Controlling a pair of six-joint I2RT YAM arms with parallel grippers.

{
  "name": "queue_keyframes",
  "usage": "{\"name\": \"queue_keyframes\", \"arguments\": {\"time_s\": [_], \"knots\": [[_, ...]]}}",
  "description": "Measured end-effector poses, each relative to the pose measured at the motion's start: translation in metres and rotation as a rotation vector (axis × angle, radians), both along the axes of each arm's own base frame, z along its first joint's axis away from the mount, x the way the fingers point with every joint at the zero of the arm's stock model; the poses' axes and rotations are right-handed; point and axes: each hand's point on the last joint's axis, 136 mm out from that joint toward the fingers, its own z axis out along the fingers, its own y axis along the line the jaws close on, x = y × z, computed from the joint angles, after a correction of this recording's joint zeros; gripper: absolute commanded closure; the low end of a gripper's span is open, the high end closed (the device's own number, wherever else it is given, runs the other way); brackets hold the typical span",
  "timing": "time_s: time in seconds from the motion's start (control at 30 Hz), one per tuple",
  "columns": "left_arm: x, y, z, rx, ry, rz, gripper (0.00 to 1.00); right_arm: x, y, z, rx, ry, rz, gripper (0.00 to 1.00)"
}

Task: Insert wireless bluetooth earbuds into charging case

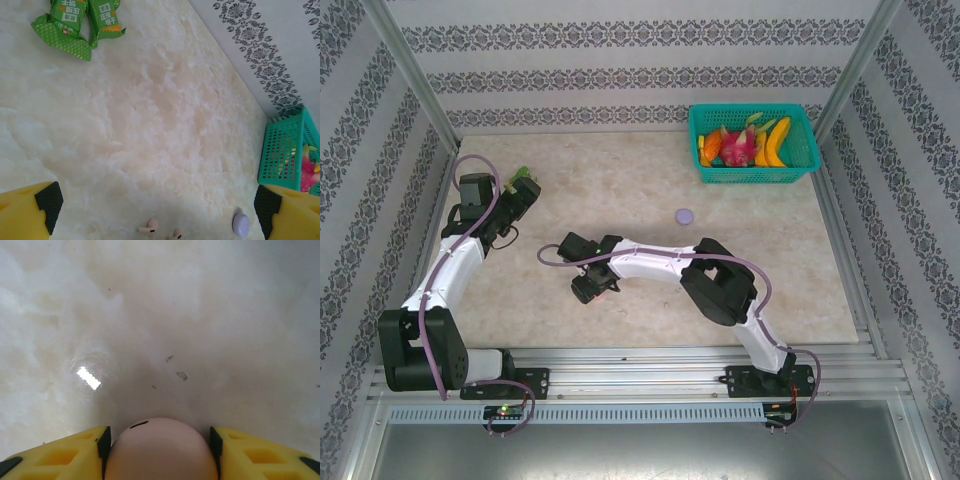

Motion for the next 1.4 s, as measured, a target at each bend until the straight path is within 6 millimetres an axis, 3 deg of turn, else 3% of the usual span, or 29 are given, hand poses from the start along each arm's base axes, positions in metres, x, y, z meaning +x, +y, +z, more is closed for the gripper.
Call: {"name": "queue_keyframes", "arguments": {"time_s": [0.23,0.5,0.7,0.93,1.1,1.4], "knots": [[-0.001,-0.006,-0.006,-0.035,0.005,-0.021,0.00,-0.007,-0.018,0.001,0.003,-0.009,-0.018,0.60],[0.001,-0.022,-0.012,-0.070,0.013,-0.064,0.00,0.007,-0.077,0.007,-0.006,-0.005,-0.169,0.61],[0.001,-0.066,-0.022,-0.070,0.033,-0.177,0.00,0.032,-0.121,0.017,0.009,-0.024,-0.322,0.59],[-0.005,-0.120,-0.039,-0.047,0.081,-0.299,0.00,0.044,-0.169,0.004,-0.016,0.005,-0.461,0.53],[-0.003,-0.142,-0.038,-0.027,0.076,-0.336,0.00,0.042,-0.178,0.012,0.008,-0.001,-0.491,0.51],[-0.003,-0.161,-0.028,-0.001,0.047,-0.370,0.00,0.030,-0.179,0.058,0.143,-0.041,-0.531,0.49]]}}
